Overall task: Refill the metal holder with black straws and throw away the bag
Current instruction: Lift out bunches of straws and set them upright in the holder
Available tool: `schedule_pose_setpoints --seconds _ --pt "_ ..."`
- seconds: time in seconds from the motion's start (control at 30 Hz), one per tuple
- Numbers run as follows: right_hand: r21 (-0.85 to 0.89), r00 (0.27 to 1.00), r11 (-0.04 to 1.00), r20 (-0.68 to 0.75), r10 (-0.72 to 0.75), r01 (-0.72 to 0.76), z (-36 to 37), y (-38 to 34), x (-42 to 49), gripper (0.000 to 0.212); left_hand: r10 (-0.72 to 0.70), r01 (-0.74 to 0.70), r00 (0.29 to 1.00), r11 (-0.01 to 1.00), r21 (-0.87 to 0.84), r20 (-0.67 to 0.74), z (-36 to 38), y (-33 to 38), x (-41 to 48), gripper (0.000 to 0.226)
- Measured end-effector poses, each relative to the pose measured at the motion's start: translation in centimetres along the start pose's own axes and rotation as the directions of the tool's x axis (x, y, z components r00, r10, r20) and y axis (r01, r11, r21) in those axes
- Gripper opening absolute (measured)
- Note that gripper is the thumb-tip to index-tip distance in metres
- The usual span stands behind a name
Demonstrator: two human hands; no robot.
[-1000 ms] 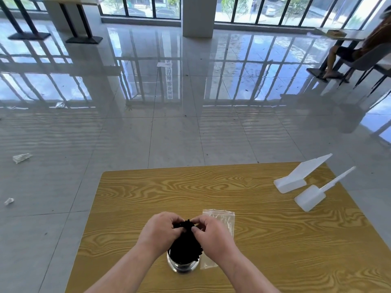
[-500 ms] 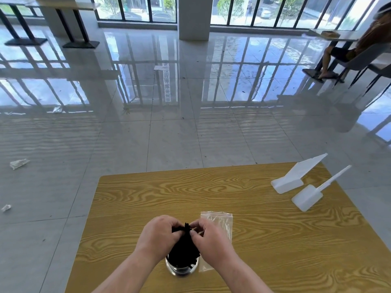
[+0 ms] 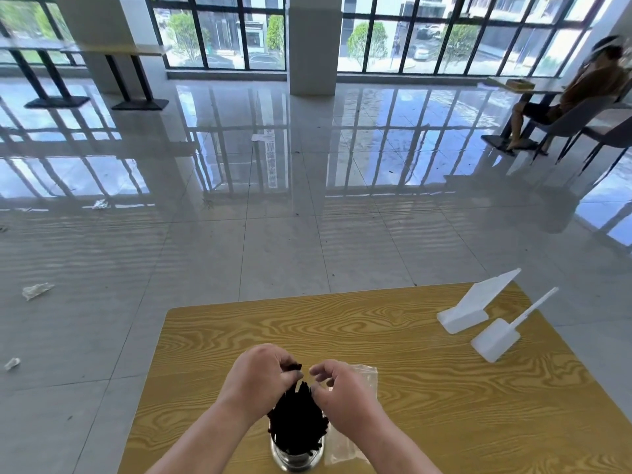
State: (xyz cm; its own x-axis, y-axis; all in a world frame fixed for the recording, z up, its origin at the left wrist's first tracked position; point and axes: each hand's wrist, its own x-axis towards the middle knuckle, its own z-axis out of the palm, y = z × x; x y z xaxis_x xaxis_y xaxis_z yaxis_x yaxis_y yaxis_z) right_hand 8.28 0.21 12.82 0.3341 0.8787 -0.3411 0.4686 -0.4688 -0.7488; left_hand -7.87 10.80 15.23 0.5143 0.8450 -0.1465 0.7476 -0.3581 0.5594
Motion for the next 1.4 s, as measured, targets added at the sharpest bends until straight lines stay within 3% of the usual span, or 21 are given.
schedule_pose_setpoints --seconds 0.23,0.43,0.57,0.7,0.87,1.07,1.17,1.4 --pt "-0.046 0.996 0.997 0.056 -0.064 0.066 -0.9 -2.9 0.1 0.037 0.052 -0.052 0.999 0.998 0.017 0.015 -3.6 1.9 0.5 0.020" --pt "-0.001 0.992 0.996 0.087 -0.092 0.092 -0.7 -4.4 -0.1 0.009 0.111 -0.110 0.994 0.994 0.022 -0.007 -6.4 3.6 0.7 0.021" --pt "0.115 0.990 0.987 0.069 -0.125 0.116 -0.8 -5.0 0.0 0.007 0.111 -0.111 0.994 0.993 -0.028 0.001 -7.9 4.3 1.1 0.019" --pt "0.173 0.990 0.976 0.035 -0.137 0.130 -1.7 -6.5 -0.1 0.010 0.063 -0.073 0.997 0.959 -0.275 -0.046 -9.2 4.6 1.9 0.015" --pt "0.264 0.985 0.954 0.059 -0.163 0.142 -3.3 -8.8 -0.7 0.020 0.014 -0.024 1.000 0.761 -0.649 -0.020 -9.6 5.0 2.4 0.005" --pt "0.633 0.957 0.774 0.228 -0.180 -0.006 -5.7 -10.6 -1.6 0.020 0.055 0.116 0.977 0.680 -0.724 0.207 -8.2 4.3 1.6 0.024" --pt "0.676 0.943 0.733 0.289 -0.167 -0.078 -5.9 -10.3 -1.9 0.019 0.038 0.138 0.976 0.646 -0.751 0.213 -7.6 4.2 1.3 0.027" --pt "0.748 0.914 0.638 0.368 -0.168 -0.184 -5.2 -8.9 -1.9 0.027 0.029 0.135 0.978 0.669 -0.731 0.207 -6.6 4.1 0.9 0.026"
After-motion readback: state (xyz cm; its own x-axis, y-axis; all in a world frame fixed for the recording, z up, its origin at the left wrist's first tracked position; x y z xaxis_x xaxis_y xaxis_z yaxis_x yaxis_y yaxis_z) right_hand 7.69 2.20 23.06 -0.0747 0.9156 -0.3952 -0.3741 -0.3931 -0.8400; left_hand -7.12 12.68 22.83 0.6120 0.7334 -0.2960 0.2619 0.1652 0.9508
